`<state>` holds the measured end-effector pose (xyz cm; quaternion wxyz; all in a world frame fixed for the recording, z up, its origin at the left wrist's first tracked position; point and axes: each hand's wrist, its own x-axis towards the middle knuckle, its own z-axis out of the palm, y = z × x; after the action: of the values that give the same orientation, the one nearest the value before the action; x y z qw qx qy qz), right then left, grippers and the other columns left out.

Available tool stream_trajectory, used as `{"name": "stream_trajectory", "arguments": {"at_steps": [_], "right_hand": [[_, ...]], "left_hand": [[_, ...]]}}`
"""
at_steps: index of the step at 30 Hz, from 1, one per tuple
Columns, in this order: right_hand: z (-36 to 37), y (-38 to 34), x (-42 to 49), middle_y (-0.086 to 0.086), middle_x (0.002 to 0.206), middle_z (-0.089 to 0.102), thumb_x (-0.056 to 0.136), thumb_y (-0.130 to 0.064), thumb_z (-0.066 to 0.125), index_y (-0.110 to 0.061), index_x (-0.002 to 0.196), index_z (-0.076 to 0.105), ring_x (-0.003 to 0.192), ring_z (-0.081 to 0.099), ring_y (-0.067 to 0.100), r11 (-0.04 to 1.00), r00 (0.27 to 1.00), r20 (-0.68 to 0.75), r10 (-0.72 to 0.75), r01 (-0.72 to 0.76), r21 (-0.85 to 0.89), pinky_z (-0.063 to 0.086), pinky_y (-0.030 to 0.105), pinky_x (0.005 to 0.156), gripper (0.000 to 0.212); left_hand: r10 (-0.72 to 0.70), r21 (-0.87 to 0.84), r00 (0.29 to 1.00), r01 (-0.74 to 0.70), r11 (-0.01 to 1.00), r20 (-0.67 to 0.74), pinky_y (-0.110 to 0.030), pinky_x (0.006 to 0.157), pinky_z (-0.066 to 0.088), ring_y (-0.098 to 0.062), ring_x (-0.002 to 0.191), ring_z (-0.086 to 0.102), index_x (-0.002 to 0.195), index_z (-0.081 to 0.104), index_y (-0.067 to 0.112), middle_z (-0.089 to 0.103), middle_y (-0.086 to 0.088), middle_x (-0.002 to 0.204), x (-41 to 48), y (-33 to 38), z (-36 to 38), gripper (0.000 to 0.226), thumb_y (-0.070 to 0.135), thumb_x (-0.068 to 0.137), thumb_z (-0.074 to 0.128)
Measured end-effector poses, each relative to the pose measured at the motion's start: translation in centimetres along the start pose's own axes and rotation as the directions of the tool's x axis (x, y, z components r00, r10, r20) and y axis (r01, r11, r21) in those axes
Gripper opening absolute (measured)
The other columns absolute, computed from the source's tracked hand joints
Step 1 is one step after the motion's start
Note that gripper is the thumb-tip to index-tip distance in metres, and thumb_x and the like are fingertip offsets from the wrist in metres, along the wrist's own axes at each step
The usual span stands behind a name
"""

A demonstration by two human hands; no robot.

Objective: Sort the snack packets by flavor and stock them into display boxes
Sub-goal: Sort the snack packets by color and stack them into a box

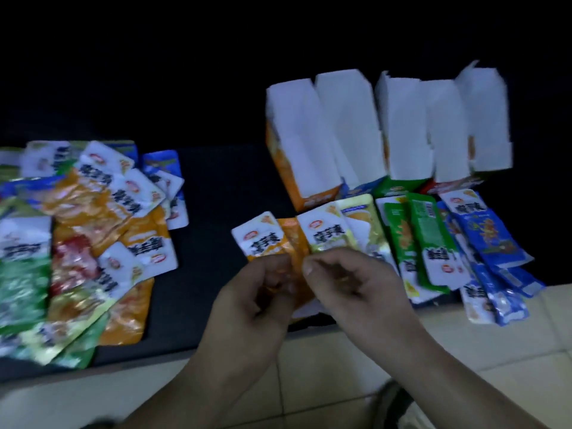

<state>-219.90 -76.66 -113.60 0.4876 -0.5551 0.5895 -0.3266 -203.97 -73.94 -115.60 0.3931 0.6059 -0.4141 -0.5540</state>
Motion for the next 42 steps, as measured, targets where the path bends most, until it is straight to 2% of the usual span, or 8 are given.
{"name": "stream_trajectory", "arguments": {"at_steps": [7, 12, 15, 18, 21, 25, 33, 42], "right_hand": [[9.2, -3.0, 2.4, -0.002, 0.079, 0.075, 0.094, -0.014, 0.071, -0.021, 0.086, 0.078, 0.072, 0.064, 0.0, 1.0, 0.989, 0.145, 0.007, -0.008, 0.007, 0.047, 0.011, 0.068, 0.014], [15.1, -4.2, 5.4, -0.023, 0.111, 0.063, 0.094, -0.027, 0.07, -0.032, 0.112, 0.071, 0.109, 0.06, -0.005, 0.914, 0.953, 0.286, -0.101, 0.202, -0.351, 0.049, 0.018, 0.092, 0.019], [18.2, -6.2, 7.9, -0.022, 0.156, 0.029, 0.096, -0.048, 0.063, -0.041, 0.144, 0.048, 0.147, 0.028, 0.003, 0.783, 0.905, 0.425, -0.039, 0.291, -0.549, 0.035, 0.033, 0.119, 0.051], [22.4, -9.1, 11.4, -0.016, 0.169, -0.009, 0.095, -0.059, 0.06, -0.046, 0.158, 0.025, 0.157, -0.006, 0.013, 0.674, 0.885, 0.462, -0.05, 0.371, -0.638, 0.018, 0.045, 0.126, 0.072], [27.1, -10.9, 14.6, -0.013, 0.167, -0.026, 0.093, -0.069, 0.054, -0.054, 0.157, 0.016, 0.156, -0.022, 0.023, 0.591, 0.881, 0.46, -0.113, 0.432, -0.681, 0.003, 0.054, 0.127, 0.077], [29.7, -9.4, 16.7, -0.01, 0.168, -0.026, 0.089, -0.084, 0.038, -0.06, 0.155, 0.008, 0.154, -0.026, 0.031, 0.5, 0.883, 0.47, 0.023, 0.396, -0.77, -0.01, 0.06, 0.124, 0.077], [26.8, -6.9, 14.0, -0.016, 0.17, -0.007, 0.09, -0.085, 0.024, -0.06, 0.156, 0.003, 0.156, -0.006, 0.029, 0.516, 0.881, 0.47, 0.056, 0.378, -0.769, 0.01, 0.052, 0.127, 0.074], [20.8, -6.2, 11.2, -0.029, 0.167, -0.002, 0.082, -0.078, 0.058, -0.055, 0.157, 0.017, 0.155, 0.005, 0.011, 0.575, 0.831, 0.556, 0.019, 0.446, -0.686, 0.023, 0.039, 0.121, 0.089]], "left_hand": [[0.13, 0.311, 0.981, -0.079, 0.947, -0.144, -0.019, 0.058, 0.045, -0.008, 0.073, 0.065, 0.124, 0.067, 0.027, 0.07, 0.014, 0.092, 0.1, -3.1, -10.2, 0.027, 0.019, 0.099, 0.065], [0.403, 0.775, 0.888, -0.09, 0.626, -0.223, -0.049, 0.089, 0.053, -0.033, 0.119, 0.056, 0.12, 0.069, 0.022, 0.06, -0.005, 0.128, 0.0, -4.1, -18.1, 0.037, 0.033, 0.086, 0.062], [0.185, 0.851, 0.925, 0.209, 0.481, -0.332, -0.067, 0.12, 0.015, -0.046, 0.155, 0.006, 0.156, 0.032, 0.04, 0.012, -0.015, 0.17, -0.1, -4.9, -22.2, 0.081, 0.063, 0.083, 0.058], [-0.011, 0.809, 0.924, 0.341, 0.479, -0.383, -0.065, 0.122, -0.001, -0.043, 0.154, -0.022, 0.156, -0.013, 0.053, -0.024, -0.011, 0.169, -0.1, -6.8, -25.1, 0.11, 0.089, 0.074, 0.052], [0.023, 0.801, 0.933, 0.295, 0.52, -0.359, -0.067, 0.121, 0.005, -0.044, 0.155, -0.015, 0.157, -0.015, 0.053, -0.014, -0.014, 0.171, -0.3, -8.2, -25.5, 0.107, 0.096, 0.074, 0.039], [0.14, 0.823, 0.932, 0.215, 0.526, -0.334, -0.071, 0.116, 0.02, -0.045, 0.156, 0.012, 0.16, 0.019, 0.049, 0.022, -0.018, 0.169, -1.0, -9.2, -25.3, 0.087, 0.09, 0.085, 0.037], [0.24, 0.814, 0.89, 0.208, 0.543, -0.387, -0.064, 0.117, 0.032, -0.04, 0.151, 0.031, 0.156, 0.036, 0.045, 0.043, -0.013, 0.16, -1.5, -9.5, -26.0, 0.072, 0.075, 0.092, 0.047], [0.232, 0.671, 0.831, 0.209, 0.712, -0.505, -0.06, 0.114, 0.038, -0.037, 0.146, 0.04, 0.157, 0.041, 0.026, 0.046, -0.016, 0.157, -0.9, -7.6, -26.6, 0.09, 0.073, 0.082, 0.057]]}}
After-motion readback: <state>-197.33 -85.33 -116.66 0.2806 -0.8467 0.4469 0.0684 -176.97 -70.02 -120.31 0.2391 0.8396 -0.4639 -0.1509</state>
